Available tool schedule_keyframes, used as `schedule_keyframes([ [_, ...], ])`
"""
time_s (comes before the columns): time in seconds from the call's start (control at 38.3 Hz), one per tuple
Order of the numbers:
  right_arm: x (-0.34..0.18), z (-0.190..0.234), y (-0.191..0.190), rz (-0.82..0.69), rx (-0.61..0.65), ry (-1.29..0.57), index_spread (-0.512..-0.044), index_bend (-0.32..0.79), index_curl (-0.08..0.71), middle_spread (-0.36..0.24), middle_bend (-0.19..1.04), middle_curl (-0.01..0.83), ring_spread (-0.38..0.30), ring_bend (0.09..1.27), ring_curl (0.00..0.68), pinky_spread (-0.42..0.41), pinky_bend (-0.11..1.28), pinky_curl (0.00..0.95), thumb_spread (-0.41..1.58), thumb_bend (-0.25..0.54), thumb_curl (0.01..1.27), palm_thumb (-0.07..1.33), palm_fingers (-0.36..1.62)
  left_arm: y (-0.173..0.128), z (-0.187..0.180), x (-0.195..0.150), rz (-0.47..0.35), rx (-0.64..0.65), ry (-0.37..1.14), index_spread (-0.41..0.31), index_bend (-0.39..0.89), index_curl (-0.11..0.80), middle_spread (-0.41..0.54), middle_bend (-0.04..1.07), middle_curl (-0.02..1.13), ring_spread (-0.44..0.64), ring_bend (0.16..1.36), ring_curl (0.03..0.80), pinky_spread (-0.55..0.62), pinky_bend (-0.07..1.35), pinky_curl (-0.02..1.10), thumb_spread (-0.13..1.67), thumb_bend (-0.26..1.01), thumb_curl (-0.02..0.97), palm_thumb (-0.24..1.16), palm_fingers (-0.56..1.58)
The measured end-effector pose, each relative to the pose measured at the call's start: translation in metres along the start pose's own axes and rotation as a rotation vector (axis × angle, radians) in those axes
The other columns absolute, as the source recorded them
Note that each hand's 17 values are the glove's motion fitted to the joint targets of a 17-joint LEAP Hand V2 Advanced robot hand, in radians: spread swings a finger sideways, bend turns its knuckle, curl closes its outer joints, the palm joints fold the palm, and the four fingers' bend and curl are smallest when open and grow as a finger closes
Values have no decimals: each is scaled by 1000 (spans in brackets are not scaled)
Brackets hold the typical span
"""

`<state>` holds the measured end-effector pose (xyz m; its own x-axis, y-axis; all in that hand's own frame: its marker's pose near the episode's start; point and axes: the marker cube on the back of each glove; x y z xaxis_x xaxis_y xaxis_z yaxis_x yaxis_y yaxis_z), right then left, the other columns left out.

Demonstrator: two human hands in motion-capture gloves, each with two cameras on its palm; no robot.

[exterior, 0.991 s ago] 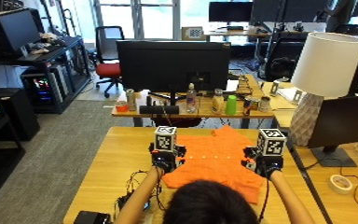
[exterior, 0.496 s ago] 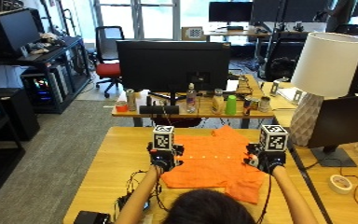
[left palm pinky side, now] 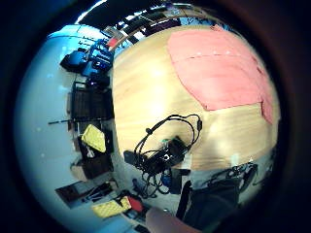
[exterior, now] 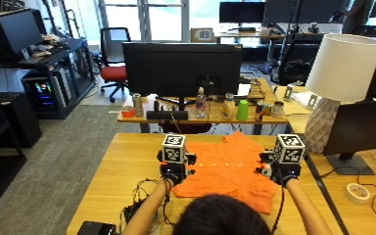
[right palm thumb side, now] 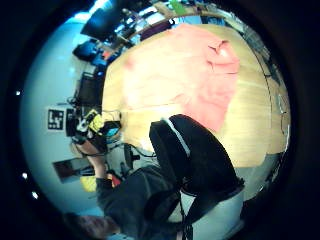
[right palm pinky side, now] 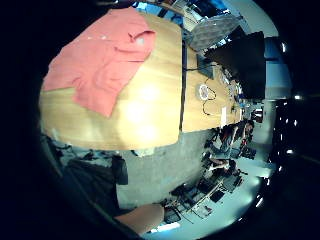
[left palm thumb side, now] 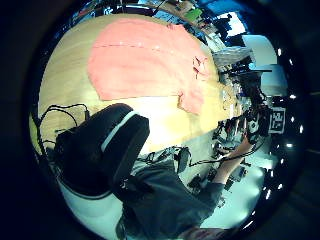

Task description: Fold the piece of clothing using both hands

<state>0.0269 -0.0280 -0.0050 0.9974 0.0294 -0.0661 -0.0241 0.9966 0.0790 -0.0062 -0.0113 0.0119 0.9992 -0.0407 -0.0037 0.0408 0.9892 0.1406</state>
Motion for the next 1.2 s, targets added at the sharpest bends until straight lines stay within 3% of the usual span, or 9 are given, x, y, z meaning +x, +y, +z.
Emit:
schedule_keyframes([
  [0.23, 4, 22, -11, -46, -285, 147, -415, 123, 198, -89, 219, 327, 65, 490, 295, 228, 486, 341, 1177, 12, 236, 457, 289, -23, 17, 6, 21, -253, -90, -41, 256, 235, 192, 223, 251, 397, 611, 227, 406, 418, 294, 1103, -8, 241, 205, 169],
  [0.37, 11, 35, -28, -35, -345, 198, -413, 99, 190, -104, 215, 334, 4, 555, 318, 175, 496, 343, 1151, 27, 259, 545, 397, -18, 27, 8, -51, -586, -144, -74, 258, 271, 99, 214, 269, 261, 595, 228, 278, 394, 291, 1117, 4, 254, 266, 331],
  [0.44, 16, 48, -37, -14, -372, 200, -414, 95, 188, -113, 212, 340, -22, 566, 331, 150, 506, 352, 1128, 23, 269, 579, 401, -37, 43, 9, -14, -532, -120, -82, 217, 281, 65, 203, 285, 195, 593, 240, 219, 398, 303, 1126, 7, 260, 303, 366],
  [0.55, 21, 68, -43, 3, -415, 185, -409, 88, 184, -119, 218, 350, -41, 571, 343, 134, 513, 359, 1097, 10, 278, 611, 392, -14, 38, 9, -121, -564, -84, -90, 165, 289, 40, 144, 283, 153, 578, 251, 191, 476, 335, 1130, 13, 269, 357, 362],
  [0.63, 26, 89, -54, 15, -414, 167, -415, 76, 174, -123, 215, 354, -50, 580, 349, 126, 524, 363, 1088, 2, 285, 633, 378, -9, 33, 11, -92, -384, -54, -94, 136, 287, 32, 126, 277, 140, 578, 260, 193, 546, 356, 1130, 18, 275, 398, 350],
  [0.7, 28, 108, -61, 13, -394, 147, -416, 60, 161, -124, 208, 356, -56, 585, 352, 121, 544, 369, 1075, -12, 288, 641, 347, -13, 45, 11, -93, -336, -44, -93, 117, 281, 35, 114, 266, 128, 597, 271, 180, 598, 373, 1126, 11, 278, 422, 320],
  [0.83, 27, 131, -63, 4, -414, 117, -413, 68, 148, -119, 197, 359, -51, 573, 354, 130, 587, 381, 1056, -24, 290, 635, 292, -12, 69, 13, -66, -407, -30, -87, 29, 233, 97, 82, 240, 188, 654, 299, 186, 767, 422, 1110, -14, 278, 427, 133],
  [0.94, 9, 117, -30, 15, -424, 107, -421, 94, 152, -107, 165, 347, -18, 508, 343, 166, 643, 397, 1039, -25, 293, 639, 150, -10, 86, 14, -60, -461, -41, -64, -38, 164, 220, 83, 204, 331, 671, 299, 281, 935, 454, 1073, -35, 271, 390, -148],
  [1.2, 3, 124, -12, 81, -466, 135, -432, 103, 150, -99, 210, 350, 13, 469, 310, 197, 686, 384, 1024, -22, 300, 656, 190, -12, 105, 8, -97, -474, -90, -61, 90, 129, 256, 155, 191, 383, 744, 296, 292, 934, 422, 1050, -5, 277, 426, -56],
])
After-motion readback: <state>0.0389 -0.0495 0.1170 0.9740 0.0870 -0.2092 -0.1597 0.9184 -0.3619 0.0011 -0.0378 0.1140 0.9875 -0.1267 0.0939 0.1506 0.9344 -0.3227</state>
